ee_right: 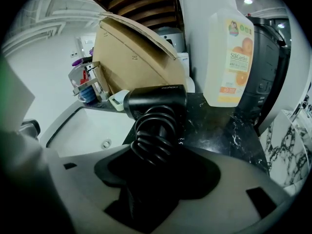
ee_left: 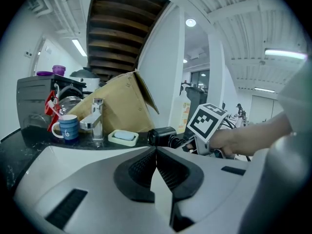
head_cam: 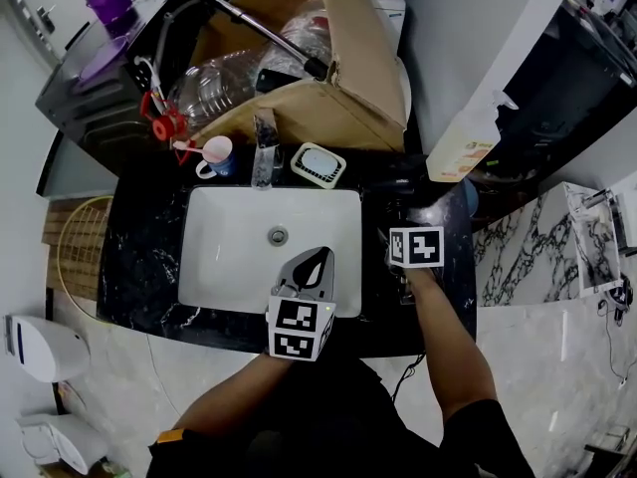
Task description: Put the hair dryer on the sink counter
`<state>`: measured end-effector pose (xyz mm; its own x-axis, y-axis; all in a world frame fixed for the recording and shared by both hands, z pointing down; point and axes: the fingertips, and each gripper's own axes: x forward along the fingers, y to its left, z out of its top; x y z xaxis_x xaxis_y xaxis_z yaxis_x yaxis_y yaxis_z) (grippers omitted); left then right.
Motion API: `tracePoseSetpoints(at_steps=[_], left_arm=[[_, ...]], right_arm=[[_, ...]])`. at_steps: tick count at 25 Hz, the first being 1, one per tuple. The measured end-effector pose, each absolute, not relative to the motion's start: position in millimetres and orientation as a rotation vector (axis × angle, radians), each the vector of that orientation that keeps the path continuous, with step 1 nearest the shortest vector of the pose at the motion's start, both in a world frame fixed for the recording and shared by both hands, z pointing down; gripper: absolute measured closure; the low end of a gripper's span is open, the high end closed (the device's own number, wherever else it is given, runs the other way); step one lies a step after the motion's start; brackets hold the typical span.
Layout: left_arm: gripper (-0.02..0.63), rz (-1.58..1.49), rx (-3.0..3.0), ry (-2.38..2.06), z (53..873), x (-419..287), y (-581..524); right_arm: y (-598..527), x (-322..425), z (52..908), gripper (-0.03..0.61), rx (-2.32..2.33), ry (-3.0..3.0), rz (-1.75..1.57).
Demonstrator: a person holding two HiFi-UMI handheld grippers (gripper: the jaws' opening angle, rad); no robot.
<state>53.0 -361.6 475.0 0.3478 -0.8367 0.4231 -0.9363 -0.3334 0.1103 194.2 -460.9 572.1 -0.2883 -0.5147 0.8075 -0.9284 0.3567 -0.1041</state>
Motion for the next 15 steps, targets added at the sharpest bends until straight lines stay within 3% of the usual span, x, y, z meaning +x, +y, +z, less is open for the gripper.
tracePoseSetpoints(at_steps=[8, 15], left_arm=[[0.604, 0.383, 2.345, -1.509, 461.8, 50.7, -343.7], [0.604, 0.355, 2.405, -1.448, 453.8, 48.9, -315.2]], right_arm=[[-423.0, 212.4, 533.4, 0.288, 1.418, -1.971, 0.668], [-363.3, 202.1, 479.1, 0.313, 1.6, -2.059, 0.568]])
